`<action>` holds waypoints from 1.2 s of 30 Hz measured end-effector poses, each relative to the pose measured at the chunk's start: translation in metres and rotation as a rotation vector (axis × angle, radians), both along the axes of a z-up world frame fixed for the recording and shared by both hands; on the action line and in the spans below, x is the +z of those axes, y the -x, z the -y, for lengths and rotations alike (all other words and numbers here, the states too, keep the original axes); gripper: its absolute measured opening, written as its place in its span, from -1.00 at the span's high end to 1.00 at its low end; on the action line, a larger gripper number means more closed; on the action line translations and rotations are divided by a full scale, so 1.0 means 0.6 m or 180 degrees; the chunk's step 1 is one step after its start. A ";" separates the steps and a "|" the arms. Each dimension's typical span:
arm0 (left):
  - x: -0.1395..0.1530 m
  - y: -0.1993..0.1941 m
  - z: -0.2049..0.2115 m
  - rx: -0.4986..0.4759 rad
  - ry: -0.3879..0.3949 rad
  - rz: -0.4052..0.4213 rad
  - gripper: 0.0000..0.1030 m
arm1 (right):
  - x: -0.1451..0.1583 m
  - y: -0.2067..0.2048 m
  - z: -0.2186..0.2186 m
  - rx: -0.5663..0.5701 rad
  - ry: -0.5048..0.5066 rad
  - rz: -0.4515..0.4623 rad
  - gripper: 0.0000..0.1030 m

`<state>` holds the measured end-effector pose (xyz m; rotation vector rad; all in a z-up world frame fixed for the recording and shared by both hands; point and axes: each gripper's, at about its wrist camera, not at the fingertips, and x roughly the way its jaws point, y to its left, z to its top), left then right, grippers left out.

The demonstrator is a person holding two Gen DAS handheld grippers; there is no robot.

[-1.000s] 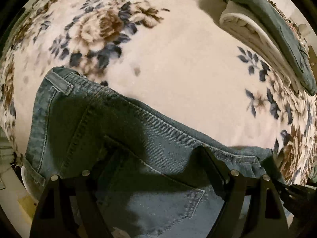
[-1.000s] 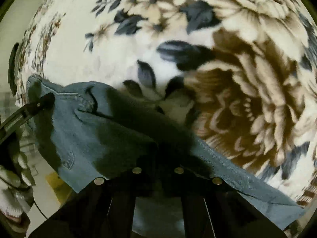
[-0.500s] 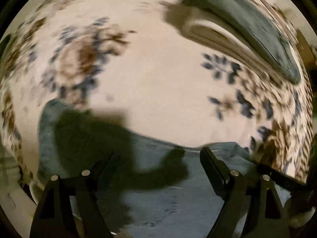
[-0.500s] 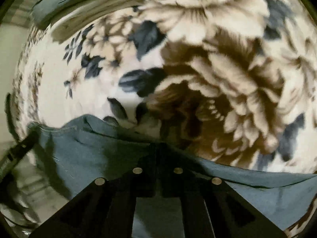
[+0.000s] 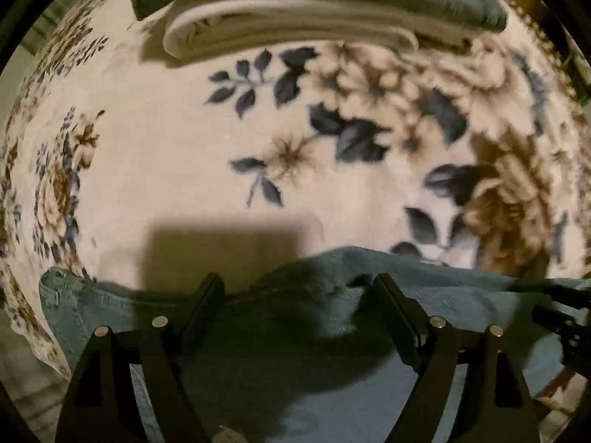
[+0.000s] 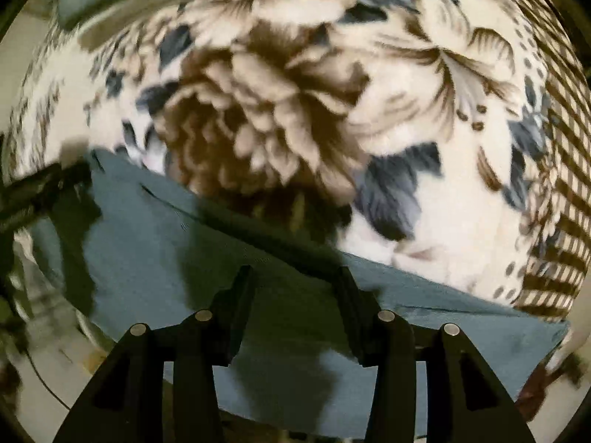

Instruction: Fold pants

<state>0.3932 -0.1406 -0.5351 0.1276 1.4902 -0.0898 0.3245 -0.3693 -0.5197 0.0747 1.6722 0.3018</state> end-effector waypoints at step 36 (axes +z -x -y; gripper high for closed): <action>-0.024 0.269 0.303 -0.0495 0.0464 -0.0250 -0.70 | -0.068 0.540 0.593 -0.4589 -0.0546 0.0020 -0.33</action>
